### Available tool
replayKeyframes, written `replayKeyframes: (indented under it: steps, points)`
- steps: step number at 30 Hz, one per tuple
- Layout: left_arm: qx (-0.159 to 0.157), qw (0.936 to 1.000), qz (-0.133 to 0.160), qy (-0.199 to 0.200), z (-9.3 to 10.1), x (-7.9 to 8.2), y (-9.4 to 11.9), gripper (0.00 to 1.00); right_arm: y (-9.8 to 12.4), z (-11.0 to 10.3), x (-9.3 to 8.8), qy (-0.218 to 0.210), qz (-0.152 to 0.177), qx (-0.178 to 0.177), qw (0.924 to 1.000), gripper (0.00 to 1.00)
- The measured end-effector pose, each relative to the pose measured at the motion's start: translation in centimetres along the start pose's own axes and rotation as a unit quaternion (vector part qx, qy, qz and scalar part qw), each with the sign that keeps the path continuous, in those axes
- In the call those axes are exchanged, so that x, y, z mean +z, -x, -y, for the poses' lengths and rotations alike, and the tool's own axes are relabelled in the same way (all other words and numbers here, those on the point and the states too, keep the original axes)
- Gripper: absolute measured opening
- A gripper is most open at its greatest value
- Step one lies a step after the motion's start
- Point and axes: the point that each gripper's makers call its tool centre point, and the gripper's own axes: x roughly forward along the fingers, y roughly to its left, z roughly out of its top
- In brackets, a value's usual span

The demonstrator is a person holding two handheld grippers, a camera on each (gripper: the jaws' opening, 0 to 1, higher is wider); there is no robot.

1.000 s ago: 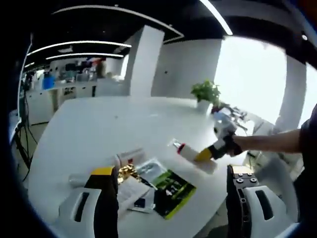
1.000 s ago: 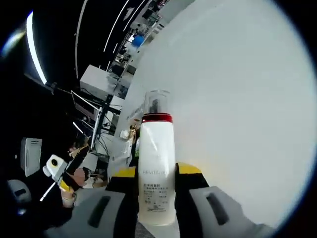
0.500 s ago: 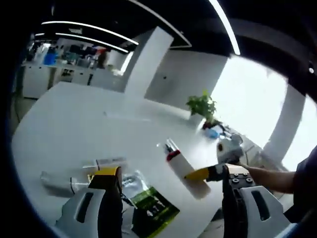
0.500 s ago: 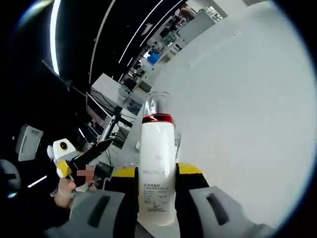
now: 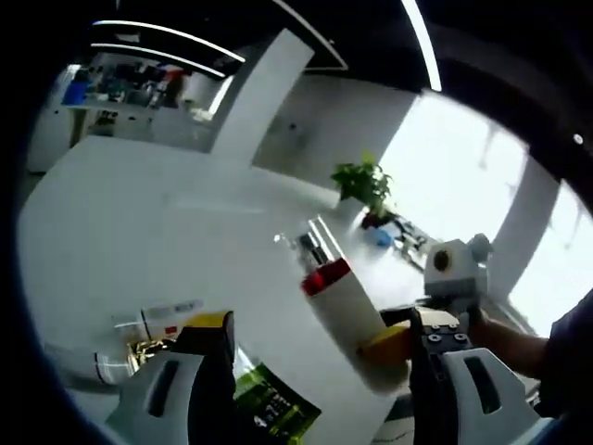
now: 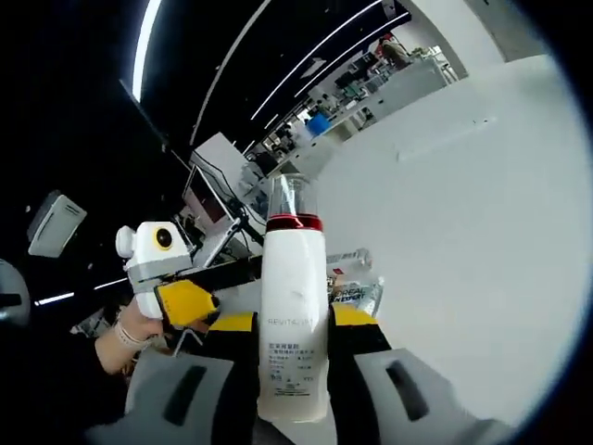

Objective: Arrange the skincare products in the storage area until every visible bottle or jar stands upright without overlapping.

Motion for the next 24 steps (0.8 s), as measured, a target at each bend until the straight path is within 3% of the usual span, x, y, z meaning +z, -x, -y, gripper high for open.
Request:
replayKeyframes:
  steps: [15, 18, 20, 21, 24]
  points:
    - [-0.033, 0.9991, -0.015, 0.022, 1.3, 0.3, -2.4, 0.49, 0.2, -0.5, 0.1, 0.055, -0.004, -0.034, 0.9979, 0.26]
    - [-0.035, 0.9989, -0.024, 0.021, 1.3, 0.0, -2.6, 0.47, 0.4, -0.4, 0.2, 0.089, -0.004, -0.055, 0.9945, 0.26]
    - [-0.032, 0.9989, -0.023, 0.024, 1.0, -0.1, -2.6, 0.43, 0.5, -0.6, 0.2, 0.088, -0.004, -0.054, 0.9947, 0.26]
    - [-0.039, 0.9982, -0.017, 0.044, 1.2, 0.1, -2.8, 0.42, 0.5, -0.6, 0.3, 0.095, -0.002, -0.06, 0.9937, 0.26]
    - [-0.05, 0.9968, -0.008, 0.061, 1.4, 0.2, -3.0, 0.38, 0.7, -0.2, 0.2, 0.146, -0.014, -0.089, 0.9852, 0.26]
